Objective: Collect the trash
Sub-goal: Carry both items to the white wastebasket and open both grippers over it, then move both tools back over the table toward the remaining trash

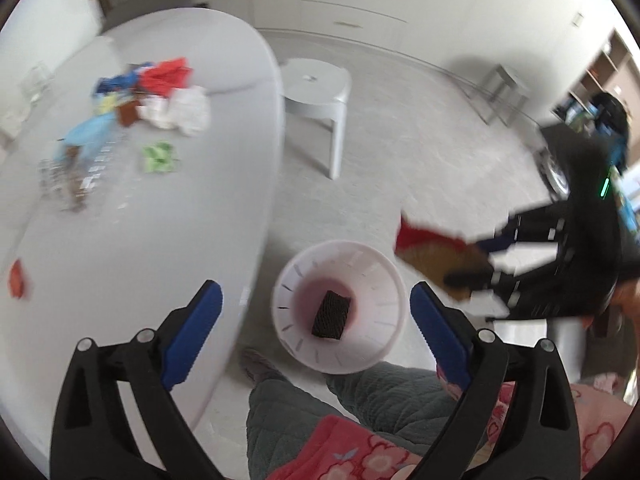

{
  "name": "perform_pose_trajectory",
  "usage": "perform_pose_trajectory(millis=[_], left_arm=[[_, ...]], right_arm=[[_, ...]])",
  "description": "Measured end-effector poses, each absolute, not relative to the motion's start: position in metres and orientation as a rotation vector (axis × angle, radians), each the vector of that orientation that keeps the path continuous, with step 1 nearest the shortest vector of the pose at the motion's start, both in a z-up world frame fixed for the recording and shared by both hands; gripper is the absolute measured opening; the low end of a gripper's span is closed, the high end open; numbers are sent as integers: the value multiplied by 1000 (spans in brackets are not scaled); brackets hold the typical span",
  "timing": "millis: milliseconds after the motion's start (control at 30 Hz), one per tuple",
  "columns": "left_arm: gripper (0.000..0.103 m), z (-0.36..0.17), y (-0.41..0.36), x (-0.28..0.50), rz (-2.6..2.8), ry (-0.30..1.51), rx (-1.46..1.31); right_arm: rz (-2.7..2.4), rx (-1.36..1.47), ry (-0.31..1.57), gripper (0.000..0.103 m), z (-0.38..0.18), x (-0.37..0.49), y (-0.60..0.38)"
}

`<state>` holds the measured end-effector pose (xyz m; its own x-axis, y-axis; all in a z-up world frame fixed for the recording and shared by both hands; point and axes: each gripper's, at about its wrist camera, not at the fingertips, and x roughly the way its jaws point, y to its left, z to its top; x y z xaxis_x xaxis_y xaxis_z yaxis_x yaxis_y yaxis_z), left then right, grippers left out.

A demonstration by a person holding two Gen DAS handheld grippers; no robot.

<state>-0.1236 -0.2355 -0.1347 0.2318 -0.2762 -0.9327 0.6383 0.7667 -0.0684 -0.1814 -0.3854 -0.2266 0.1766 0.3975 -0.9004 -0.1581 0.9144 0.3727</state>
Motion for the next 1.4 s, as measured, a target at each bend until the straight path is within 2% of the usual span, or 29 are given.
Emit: perform_pose_trajectory(millis=[67, 133, 200, 467, 700, 833, 1000, 1233, 1400], left_arm=[[93, -127, -229, -122, -614, 1160, 347], [93, -120, -222, -117, -587, 1146, 342], [93, -115, -218, -112, -574, 1138, 333], [95, -96, -190, -88, -529, 1091, 291], [95, -80, -128, -43, -425, 1038, 208], [95, -80, -84, -13, -348, 1028, 176], [95, -93, -7, 28, -184, 1040, 101], [95, -131, 88, 78, 73, 1065, 23], [95, -167, 123, 109, 159, 1102, 6]], right_arm=[[411, 184, 1360, 50, -234, -180, -377], [381, 145, 1356, 82, -234, -176, -370], [365, 139, 1334, 91, -229, -171, -367], [230, 174, 1181, 97, -164, -127, -362], [156, 214, 1026, 100, -96, -71, -338], [167, 206, 971, 100, -75, -40, -305], [198, 202, 941, 100, -64, -6, -263], [215, 201, 960, 100, -79, 45, -197], [212, 200, 1005, 100, -95, 71, -162]])
